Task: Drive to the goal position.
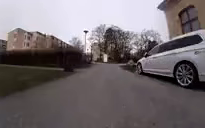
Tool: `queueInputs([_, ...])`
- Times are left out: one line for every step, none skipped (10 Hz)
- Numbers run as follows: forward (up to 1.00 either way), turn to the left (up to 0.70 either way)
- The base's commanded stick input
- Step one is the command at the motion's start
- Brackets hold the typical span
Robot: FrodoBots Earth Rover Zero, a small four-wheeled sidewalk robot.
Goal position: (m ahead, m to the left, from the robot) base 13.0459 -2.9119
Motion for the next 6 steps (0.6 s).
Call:
queueInputs([1.0,0.0])
queueInputs([1.0,0.0])
queueInputs([1.0,0.0])
queueInputs([1.0,0.0])
queueInputs([1.0,0.0])
queueInputs([1.0,0.0])
